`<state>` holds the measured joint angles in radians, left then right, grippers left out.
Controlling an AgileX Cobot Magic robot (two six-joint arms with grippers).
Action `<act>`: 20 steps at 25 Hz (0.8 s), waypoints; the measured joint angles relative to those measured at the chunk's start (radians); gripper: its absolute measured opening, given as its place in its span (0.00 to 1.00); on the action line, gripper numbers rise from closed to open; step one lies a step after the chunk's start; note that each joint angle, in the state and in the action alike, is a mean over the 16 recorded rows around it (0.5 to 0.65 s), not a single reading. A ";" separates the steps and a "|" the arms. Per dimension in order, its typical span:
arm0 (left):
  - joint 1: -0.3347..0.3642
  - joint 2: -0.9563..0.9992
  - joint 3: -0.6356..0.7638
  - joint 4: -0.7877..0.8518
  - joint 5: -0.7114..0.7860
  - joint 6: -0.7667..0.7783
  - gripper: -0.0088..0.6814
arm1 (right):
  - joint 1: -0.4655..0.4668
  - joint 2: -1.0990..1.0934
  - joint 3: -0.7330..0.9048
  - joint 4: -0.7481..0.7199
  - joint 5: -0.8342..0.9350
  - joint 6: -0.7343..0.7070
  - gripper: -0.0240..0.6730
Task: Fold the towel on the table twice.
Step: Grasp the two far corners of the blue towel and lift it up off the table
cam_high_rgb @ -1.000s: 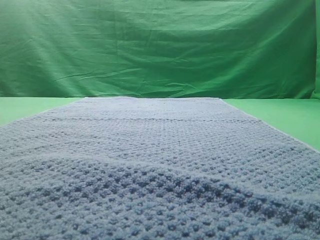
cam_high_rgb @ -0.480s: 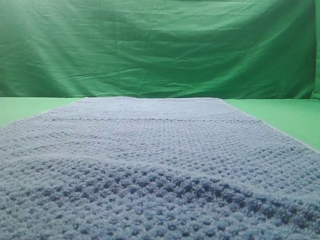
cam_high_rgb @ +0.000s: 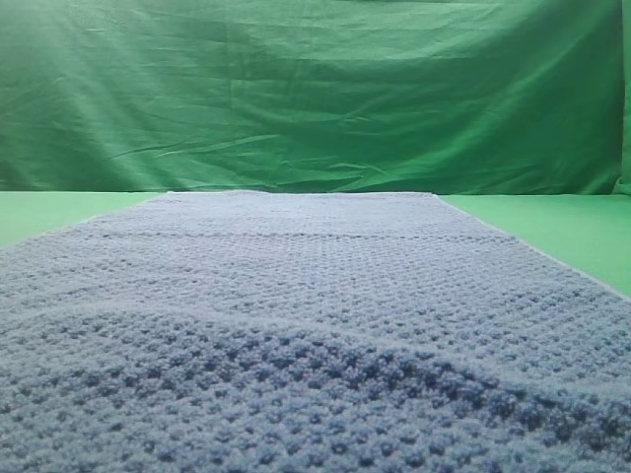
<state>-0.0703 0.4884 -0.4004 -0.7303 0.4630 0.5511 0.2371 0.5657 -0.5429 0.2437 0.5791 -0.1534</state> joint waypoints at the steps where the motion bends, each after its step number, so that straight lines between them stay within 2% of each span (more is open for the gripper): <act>1: 0.000 0.012 -0.008 0.007 0.003 -0.008 0.01 | 0.000 0.013 -0.016 -0.003 0.016 0.000 0.03; 9: 0.000 0.208 -0.132 0.109 0.064 -0.088 0.01 | 0.000 0.195 -0.188 -0.049 0.177 0.002 0.03; 20: 0.000 0.684 -0.463 0.293 0.219 -0.152 0.01 | 0.016 0.600 -0.411 -0.086 0.301 0.021 0.03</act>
<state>-0.0703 1.1722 -0.8637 -0.4375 0.6823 0.3990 0.2529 1.1661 -0.9542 0.1573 0.8800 -0.1320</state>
